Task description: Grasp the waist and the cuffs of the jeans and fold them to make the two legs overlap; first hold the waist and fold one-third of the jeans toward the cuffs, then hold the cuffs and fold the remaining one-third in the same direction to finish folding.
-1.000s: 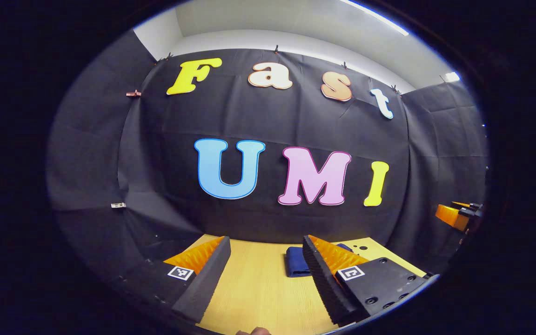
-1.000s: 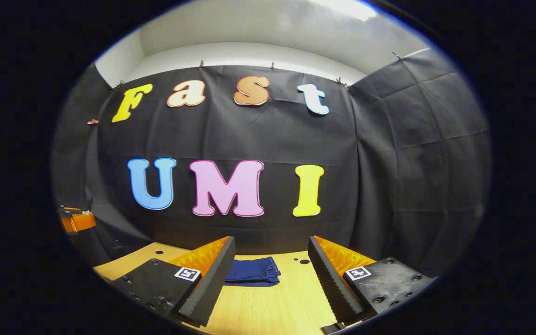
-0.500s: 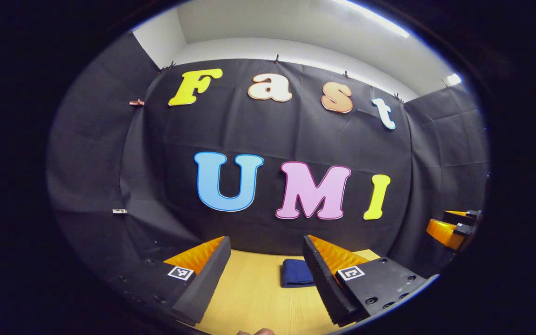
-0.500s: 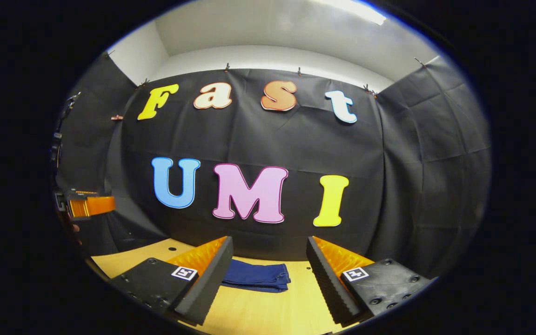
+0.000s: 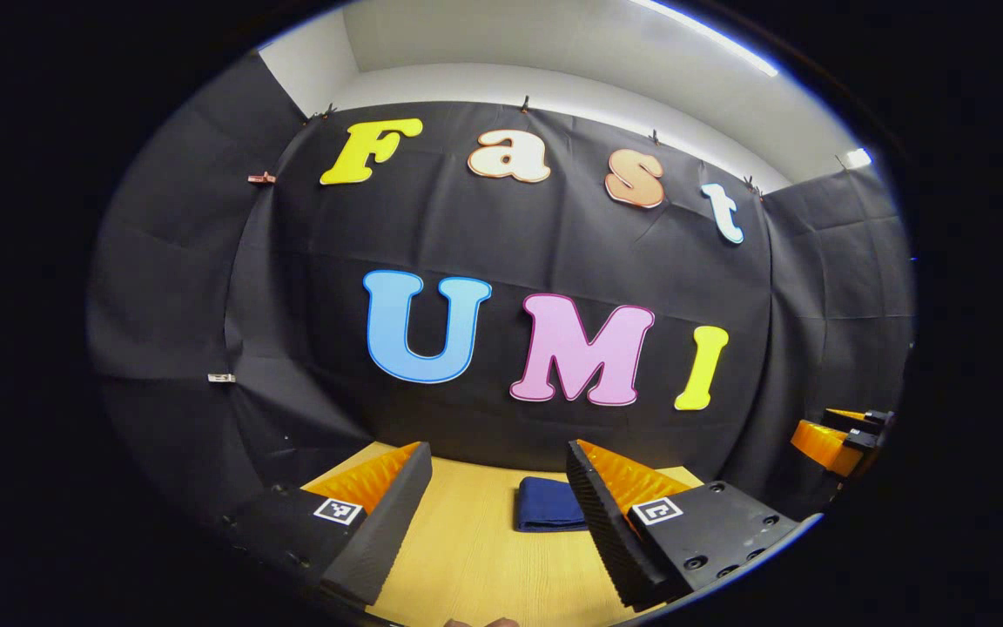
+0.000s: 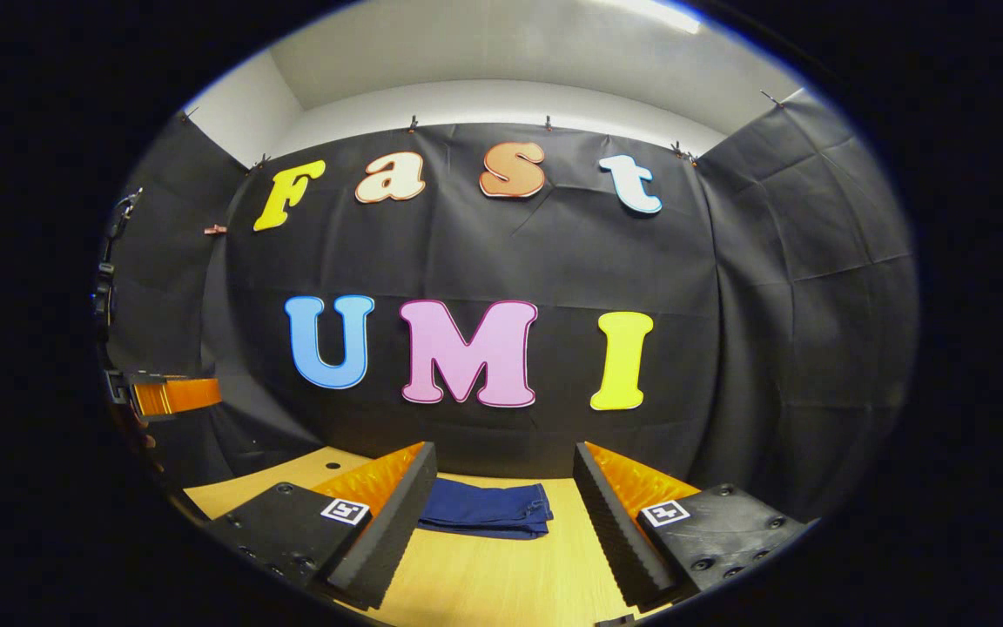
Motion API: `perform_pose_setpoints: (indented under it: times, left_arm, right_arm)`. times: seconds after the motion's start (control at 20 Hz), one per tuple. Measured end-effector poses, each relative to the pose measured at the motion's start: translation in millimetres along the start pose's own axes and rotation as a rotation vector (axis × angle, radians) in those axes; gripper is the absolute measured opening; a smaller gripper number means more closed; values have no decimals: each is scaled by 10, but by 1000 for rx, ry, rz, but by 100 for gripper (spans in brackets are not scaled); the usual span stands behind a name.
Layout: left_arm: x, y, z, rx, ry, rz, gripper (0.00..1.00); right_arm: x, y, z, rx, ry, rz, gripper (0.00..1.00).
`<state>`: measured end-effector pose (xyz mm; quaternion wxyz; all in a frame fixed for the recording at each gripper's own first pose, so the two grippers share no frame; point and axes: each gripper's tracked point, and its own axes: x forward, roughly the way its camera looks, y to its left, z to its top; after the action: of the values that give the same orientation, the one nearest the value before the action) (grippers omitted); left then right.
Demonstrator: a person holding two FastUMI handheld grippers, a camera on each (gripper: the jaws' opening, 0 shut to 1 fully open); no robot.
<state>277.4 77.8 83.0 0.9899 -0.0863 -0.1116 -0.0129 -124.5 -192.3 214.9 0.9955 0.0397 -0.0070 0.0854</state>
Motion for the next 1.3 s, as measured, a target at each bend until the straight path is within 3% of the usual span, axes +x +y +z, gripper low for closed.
perform_pose_setpoints:
  times: [0.1,0.5,0.65,1.0,1.3]
  left_arm:
    - [14,32,-16,-2,4,3,97]
    - [0,95,-91,7,24,-4,96]
    - [-25,108,-110,31,31,-11,97]
    - [-145,130,-262,80,59,-46,96]
    - [-155,57,-313,109,65,-93,96]
  right_arm:
    - [-9,47,15,14,-4,11,99]
    - [1,143,33,11,-14,13,94]
    - [-25,192,-31,-4,6,17,97]
    - [-97,391,-141,-16,40,41,94]
    - [-88,484,-162,-16,37,46,97]
